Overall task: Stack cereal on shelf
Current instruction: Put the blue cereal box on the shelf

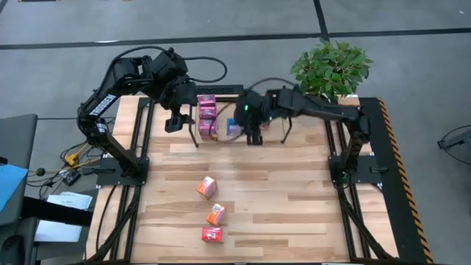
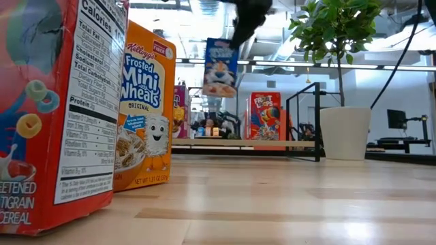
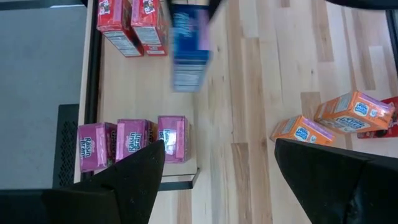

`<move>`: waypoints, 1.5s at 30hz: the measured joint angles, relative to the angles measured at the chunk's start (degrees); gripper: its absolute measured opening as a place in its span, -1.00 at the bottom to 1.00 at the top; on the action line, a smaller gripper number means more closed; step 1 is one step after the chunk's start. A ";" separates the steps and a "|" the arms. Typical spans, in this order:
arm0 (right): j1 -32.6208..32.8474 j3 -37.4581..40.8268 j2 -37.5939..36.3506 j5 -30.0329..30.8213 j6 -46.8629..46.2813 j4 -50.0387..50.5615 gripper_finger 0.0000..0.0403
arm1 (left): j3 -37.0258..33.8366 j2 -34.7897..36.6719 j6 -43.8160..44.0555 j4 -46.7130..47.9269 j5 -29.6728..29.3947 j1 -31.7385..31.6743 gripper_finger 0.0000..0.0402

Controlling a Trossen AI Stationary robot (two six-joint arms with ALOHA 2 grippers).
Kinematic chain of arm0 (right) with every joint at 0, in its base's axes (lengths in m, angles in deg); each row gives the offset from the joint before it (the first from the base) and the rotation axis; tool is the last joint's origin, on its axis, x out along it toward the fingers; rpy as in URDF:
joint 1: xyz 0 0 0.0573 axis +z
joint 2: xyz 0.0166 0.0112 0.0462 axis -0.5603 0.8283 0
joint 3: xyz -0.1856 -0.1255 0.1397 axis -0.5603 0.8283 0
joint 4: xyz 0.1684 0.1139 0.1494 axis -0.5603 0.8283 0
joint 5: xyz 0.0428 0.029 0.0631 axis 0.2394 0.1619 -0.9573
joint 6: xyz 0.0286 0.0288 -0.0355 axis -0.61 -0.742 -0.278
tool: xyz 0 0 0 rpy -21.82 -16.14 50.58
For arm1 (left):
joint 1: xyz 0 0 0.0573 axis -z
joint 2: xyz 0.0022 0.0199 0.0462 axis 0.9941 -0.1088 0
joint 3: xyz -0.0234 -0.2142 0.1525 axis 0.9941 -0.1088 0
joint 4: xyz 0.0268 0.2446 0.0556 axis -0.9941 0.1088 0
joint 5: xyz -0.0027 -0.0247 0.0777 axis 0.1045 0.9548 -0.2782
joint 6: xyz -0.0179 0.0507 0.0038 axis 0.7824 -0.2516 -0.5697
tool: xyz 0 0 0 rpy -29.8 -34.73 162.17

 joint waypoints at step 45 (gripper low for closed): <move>-19.51 0.01 10.79 -12.12 22.97 -8.79 0.03 | 0.00 0.00 4.52 -1.06 -2.75 -0.01 0.48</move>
